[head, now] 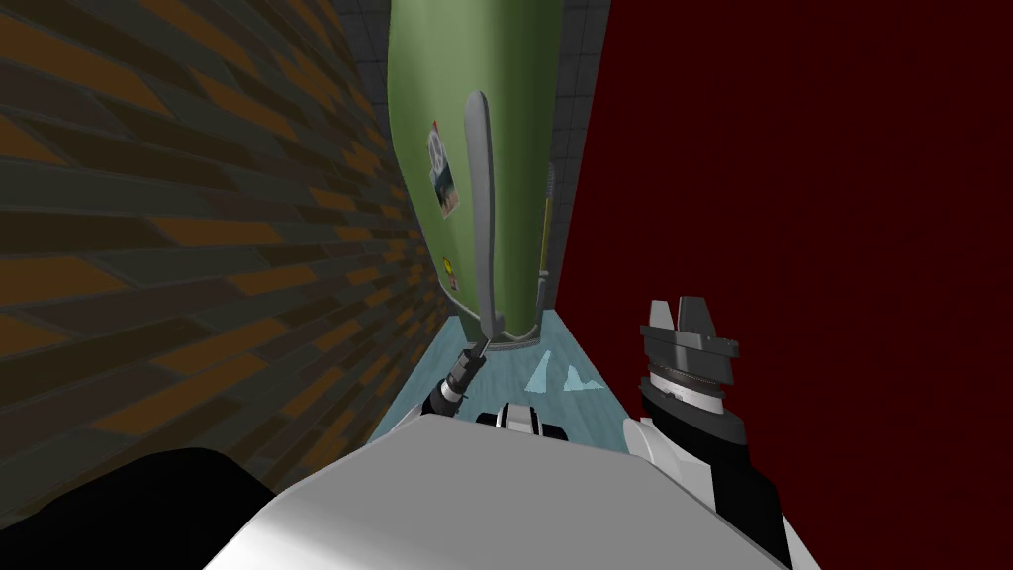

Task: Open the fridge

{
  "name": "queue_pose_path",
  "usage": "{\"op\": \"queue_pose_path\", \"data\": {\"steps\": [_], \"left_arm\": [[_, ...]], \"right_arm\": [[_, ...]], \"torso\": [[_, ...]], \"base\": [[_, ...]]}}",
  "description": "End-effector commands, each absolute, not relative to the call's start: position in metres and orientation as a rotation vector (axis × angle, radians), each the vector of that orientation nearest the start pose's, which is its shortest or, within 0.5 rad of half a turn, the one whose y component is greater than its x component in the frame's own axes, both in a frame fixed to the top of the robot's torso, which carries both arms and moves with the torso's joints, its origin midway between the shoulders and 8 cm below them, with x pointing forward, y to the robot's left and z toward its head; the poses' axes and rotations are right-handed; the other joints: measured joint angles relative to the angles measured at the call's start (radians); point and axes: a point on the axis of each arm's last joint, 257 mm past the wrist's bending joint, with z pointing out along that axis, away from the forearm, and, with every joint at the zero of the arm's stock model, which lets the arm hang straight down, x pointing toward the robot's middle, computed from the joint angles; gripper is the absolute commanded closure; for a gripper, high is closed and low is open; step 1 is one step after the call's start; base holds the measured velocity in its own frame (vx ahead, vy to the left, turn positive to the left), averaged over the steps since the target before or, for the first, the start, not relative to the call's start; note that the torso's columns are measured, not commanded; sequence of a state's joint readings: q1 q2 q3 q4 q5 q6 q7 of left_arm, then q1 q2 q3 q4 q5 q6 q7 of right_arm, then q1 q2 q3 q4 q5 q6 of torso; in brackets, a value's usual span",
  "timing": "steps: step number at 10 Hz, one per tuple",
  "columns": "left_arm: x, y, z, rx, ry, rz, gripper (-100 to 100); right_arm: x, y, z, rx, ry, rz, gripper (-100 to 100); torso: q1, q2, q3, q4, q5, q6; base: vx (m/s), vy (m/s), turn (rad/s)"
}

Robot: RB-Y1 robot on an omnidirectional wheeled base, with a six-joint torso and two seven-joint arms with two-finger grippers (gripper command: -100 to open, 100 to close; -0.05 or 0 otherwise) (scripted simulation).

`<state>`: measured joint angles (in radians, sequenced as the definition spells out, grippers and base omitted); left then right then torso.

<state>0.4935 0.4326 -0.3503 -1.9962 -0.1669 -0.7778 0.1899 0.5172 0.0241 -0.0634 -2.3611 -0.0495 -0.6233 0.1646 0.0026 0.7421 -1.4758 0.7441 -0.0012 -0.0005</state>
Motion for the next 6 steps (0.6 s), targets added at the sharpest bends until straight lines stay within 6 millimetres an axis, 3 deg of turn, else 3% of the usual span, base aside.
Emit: {"op": "queue_pose_path", "data": {"steps": [1, 6], "left_arm": [[0.294, 0.114, -0.091, -0.34, 1.13, -1.786, 100], [0.266, 0.102, -0.086, -0.284, 1.148, -1.872, 100]], "right_arm": [[0.296, -0.299, 0.076, 0.49, 0.467, 1.14, 0], [0.296, -0.299, 0.076, 0.49, 0.467, 1.14, 0]], "torso": [[0.001, -0.001, -0.001, 0.001, 0.0, -0.002], [0.005, -0.005, -0.006, 0.003, 0.0, -0.002]], "base": [[-0.043, 0.242, -0.066], [-0.082, 0.245, -0.058]]}}
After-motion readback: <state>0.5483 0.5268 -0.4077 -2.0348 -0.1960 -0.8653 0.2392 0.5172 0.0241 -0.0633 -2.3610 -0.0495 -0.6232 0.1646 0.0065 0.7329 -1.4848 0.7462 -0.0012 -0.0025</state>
